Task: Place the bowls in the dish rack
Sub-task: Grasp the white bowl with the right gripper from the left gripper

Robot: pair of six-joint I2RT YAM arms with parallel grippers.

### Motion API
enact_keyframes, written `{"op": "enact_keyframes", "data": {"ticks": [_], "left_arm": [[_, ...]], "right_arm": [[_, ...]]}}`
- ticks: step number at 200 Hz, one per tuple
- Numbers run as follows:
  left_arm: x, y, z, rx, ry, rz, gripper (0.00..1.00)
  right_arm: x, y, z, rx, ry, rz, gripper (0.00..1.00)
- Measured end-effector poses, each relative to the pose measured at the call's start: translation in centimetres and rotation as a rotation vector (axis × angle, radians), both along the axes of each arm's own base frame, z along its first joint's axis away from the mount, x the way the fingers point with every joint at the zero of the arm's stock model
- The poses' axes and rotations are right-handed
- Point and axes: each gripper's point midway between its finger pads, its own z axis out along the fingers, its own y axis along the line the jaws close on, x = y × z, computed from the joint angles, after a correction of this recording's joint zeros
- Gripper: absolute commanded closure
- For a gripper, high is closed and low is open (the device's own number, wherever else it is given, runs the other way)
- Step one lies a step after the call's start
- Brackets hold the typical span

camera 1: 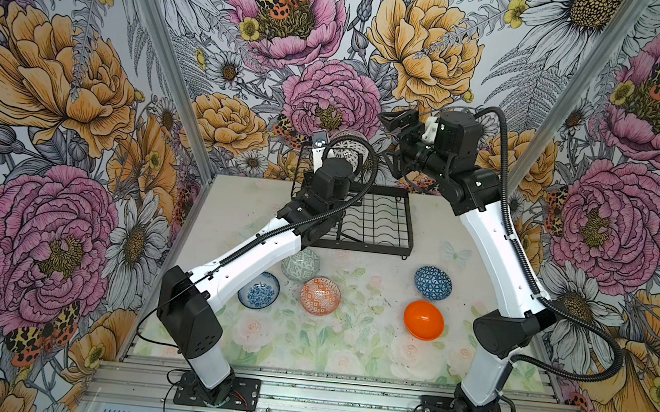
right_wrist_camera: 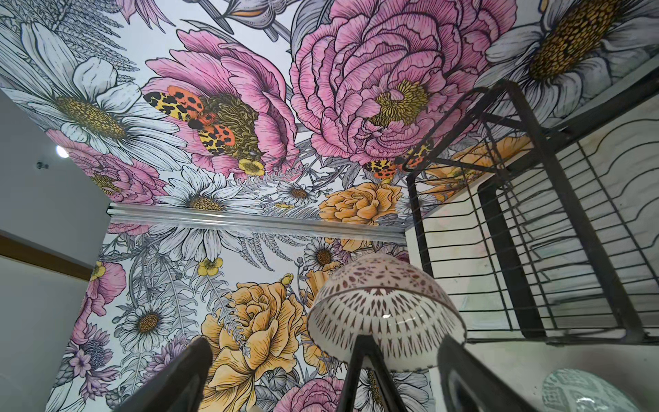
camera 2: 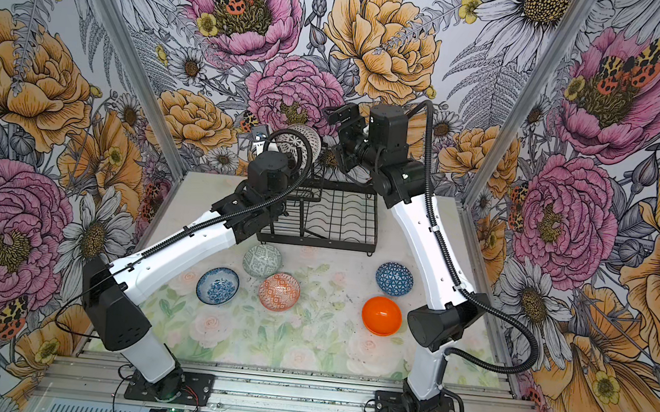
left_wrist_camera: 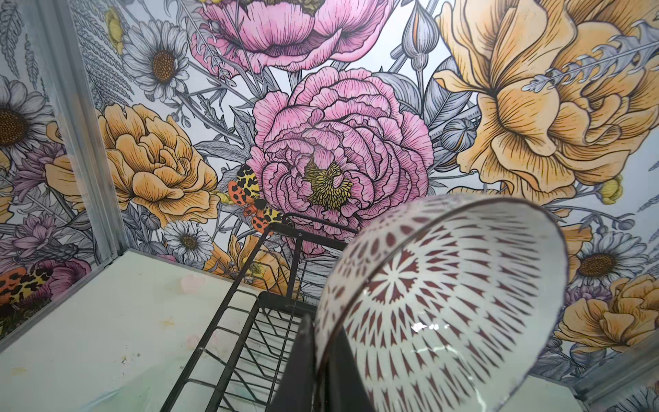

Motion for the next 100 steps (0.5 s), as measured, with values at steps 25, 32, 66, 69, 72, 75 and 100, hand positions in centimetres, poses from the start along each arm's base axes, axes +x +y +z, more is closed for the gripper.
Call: {"op": "enact_keyframes", "data": {"ticks": [25,32,66,69,72,75,100], "left_arm": [[-0.4,-0.3,0.8,0.003,-0.029,0.005,1.00],[-0.4,-0.3,0.9,0.004,-0.035,0.008,1.00],[-0.5,-0.5,0.6,0.014,-0.041,0.016,1.00],[-0.5,-0.5,0.5,0.015,-0.041,0.017,1.00],[-0.5,-0.5,0.4,0.020,-0.039,0.016,1.00],[-0.5,-0.5,0.3,0.021,-0.039,0.016,1.00],[-0.6,-0.9,-0.2,0.033,-0.032,0.012,1.00]], "right_arm": [[0.3,0.8,0.2,0.042,0.021,0.029,0.01],[0.3,1.0,0.3,0.052,0.025,0.037,0.01],[0.6,2.0,0.3,0.093,0.049,0.072,0.06],[0.6,2.0,0.2,0.092,0.050,0.074,0.07],[0.6,2.1,0.1,0.096,0.054,0.076,0.07],[0.6,2.3,0.0,0.097,0.058,0.080,0.07],[0.8,3.0,-0.7,0.105,0.084,0.093,0.14]]}}
